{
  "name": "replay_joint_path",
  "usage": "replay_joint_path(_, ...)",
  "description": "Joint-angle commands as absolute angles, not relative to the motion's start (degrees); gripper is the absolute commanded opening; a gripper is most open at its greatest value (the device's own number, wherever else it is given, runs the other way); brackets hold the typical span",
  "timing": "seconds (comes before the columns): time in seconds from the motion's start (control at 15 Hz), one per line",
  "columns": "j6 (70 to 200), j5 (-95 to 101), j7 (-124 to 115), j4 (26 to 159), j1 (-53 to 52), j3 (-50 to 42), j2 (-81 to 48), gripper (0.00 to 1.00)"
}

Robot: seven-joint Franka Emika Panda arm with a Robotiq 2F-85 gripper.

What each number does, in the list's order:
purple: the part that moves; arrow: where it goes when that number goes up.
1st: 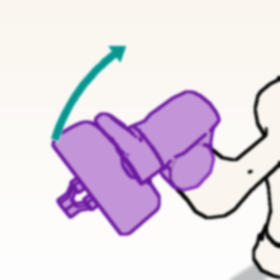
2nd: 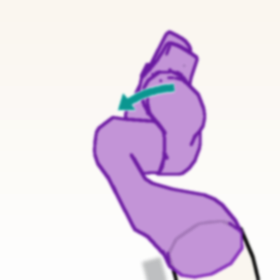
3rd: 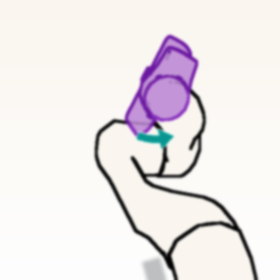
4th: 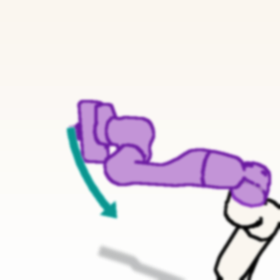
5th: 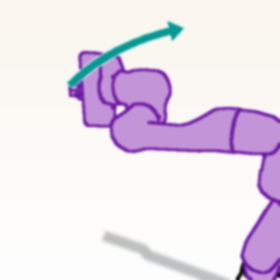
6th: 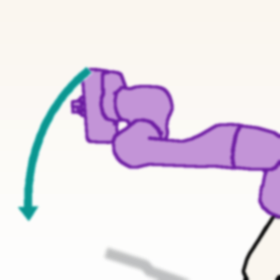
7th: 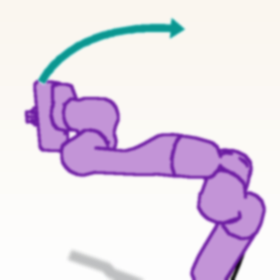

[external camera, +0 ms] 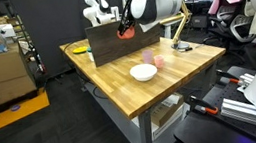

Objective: Pour the contents in the red cup into the white bowl

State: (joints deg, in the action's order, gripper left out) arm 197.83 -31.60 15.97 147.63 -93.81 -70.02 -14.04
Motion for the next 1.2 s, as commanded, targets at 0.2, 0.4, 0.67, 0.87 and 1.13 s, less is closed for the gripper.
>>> replay_joint_path(0.2, 197.8, -33.6, 12.8, 152.5, -107.6, -82.0, -17.6, 0.55)
replay_joint_path(0.4, 197.8, -33.0, 11.4, 155.1, -111.3, -85.4, -19.1, 0.55)
replay_joint_path(0.67, 197.8, -32.3, 9.6, 157.7, -114.7, -88.2, -20.5, 0.55)
replay_joint_path(0.87, 197.8, -32.6, 10.2, 158.0, -113.6, -87.1, -18.6, 0.8)
replay_joint_path(1.13, 197.8, -32.6, 9.7, 158.4, -114.4, -87.8, -18.6, 0.8)
